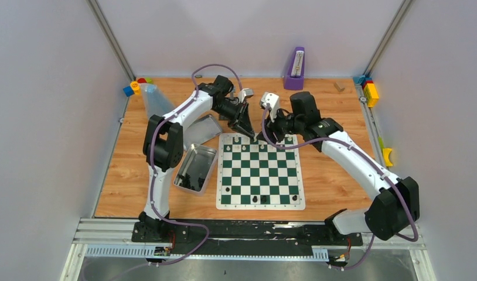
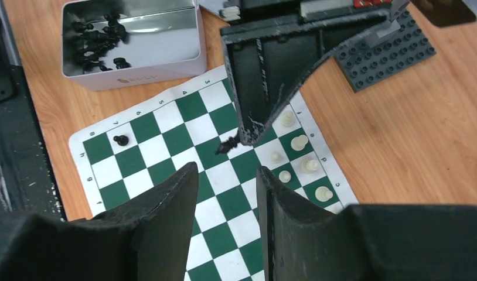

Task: Set up the chess pieces on the board
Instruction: Place the chess piece on the chessboard.

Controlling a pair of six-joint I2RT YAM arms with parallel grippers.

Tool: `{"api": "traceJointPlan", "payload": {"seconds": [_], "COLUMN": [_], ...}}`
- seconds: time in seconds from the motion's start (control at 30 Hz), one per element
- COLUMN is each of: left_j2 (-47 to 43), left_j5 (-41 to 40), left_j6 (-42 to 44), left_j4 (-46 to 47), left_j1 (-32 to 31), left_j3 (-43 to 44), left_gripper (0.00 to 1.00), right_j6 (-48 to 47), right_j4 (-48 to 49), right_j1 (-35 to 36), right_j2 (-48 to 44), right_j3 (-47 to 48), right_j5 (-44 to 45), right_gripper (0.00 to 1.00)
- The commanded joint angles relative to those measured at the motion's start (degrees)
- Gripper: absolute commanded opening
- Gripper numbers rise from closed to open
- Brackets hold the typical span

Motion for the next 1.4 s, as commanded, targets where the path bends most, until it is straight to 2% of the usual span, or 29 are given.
{"api": "traceJointPlan", "payload": {"seconds": [0.0,0.27,0.57,1.03,1.37], "left_j2": [0.44,0.03,0.16,0.19,0.62], "left_j5": [7.27,9.58,9.96,10.69,11.08], "left_j6": [-12.85,-20.37,-21.87,-23.12,-23.62], "left_j4": [7.95,15.75,17.57,19.73,20.24], "left_j1": [0.25,0.27,0.27,0.27,0.25], "left_j3": [1.49,-2.58,-4.01,-5.41,-5.94], "left_gripper": [0.16,0.16,0.16,0.15,0.15], "right_j6": [-3.64,-8.43,-10.38,-10.5,-9.98], "right_j4": [4.59,4.91,6.17,6.56,6.87], "right_j1": [4.16,11.13,14.35,14.46,14.46], "right_j2": [-0.34,1.06,3.18,5.25,6.07], "right_j3": [-0.11,-1.34,-1.4,-2.37,-2.08], "right_j5": [9.41,19.86,31.17,37.4,37.11], "right_gripper": [0.42,0.43,0.42,0.33,0.33]}}
